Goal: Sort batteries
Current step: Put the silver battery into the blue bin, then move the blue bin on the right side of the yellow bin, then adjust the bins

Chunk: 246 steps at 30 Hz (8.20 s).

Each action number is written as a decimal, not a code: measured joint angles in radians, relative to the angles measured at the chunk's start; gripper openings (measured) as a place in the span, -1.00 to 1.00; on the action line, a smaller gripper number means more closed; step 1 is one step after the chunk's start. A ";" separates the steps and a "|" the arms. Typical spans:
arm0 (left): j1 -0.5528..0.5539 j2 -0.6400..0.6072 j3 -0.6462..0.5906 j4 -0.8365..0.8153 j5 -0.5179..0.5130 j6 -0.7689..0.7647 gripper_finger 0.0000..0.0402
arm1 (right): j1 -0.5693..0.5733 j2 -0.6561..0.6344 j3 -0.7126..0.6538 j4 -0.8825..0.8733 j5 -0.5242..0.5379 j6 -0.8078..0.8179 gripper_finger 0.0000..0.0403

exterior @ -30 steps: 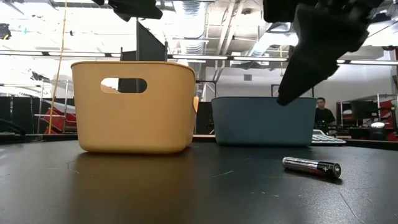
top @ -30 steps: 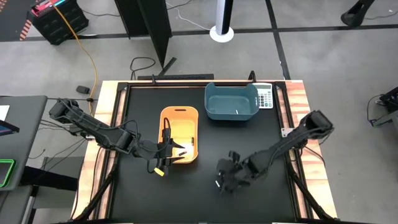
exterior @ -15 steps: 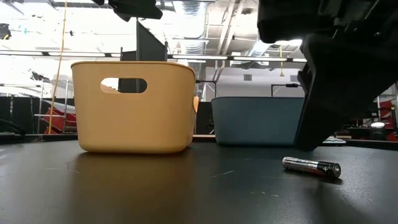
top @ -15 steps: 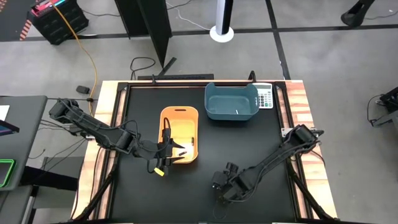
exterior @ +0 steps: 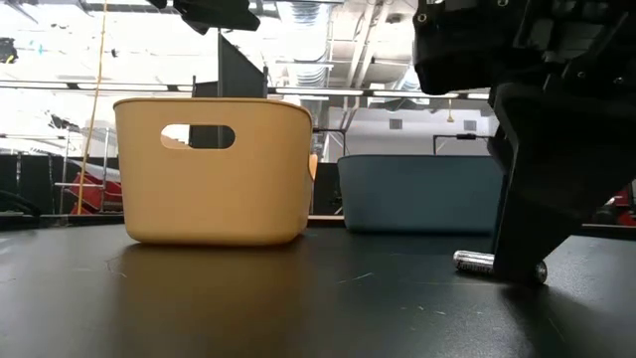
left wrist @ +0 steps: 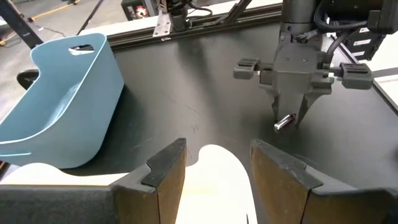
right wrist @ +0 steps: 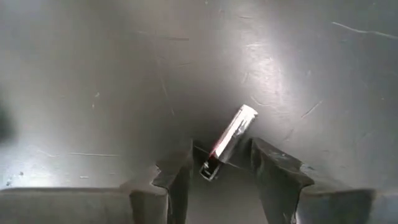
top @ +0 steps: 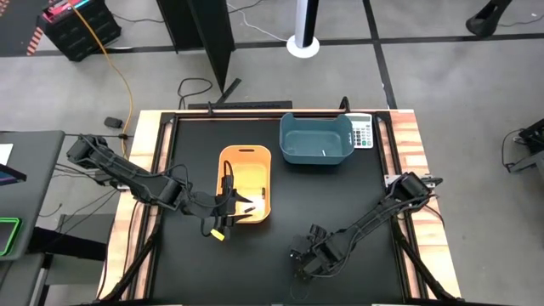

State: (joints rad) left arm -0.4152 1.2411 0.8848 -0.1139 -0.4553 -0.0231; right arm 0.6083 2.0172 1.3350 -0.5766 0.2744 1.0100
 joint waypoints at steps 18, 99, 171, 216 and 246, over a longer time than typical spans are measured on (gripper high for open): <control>0.000 0.000 0.000 -0.001 0.000 0.000 -0.14 | -0.026 0.028 0.003 -0.044 -0.012 0.002 -0.84; 0.000 0.000 0.000 -0.002 0.007 -0.002 -0.14 | -0.166 -0.138 0.227 -0.398 0.231 -0.359 -0.95; 0.000 0.000 0.000 -0.009 0.015 -0.002 -0.14 | -0.890 -0.138 0.104 -0.305 -0.167 -1.221 -0.44; 0.000 0.000 0.000 -0.010 0.016 -0.008 -0.14 | -0.422 -0.140 0.106 -0.449 -0.170 -0.974 -0.98; 0.000 0.001 0.000 0.004 0.015 -0.026 -0.14 | -0.256 -0.306 0.241 -0.462 0.184 -0.564 -0.40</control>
State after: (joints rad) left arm -0.4153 1.2419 0.8848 -0.1101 -0.4400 -0.0490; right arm 0.3520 1.7117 1.5760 -1.0383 0.4585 0.4455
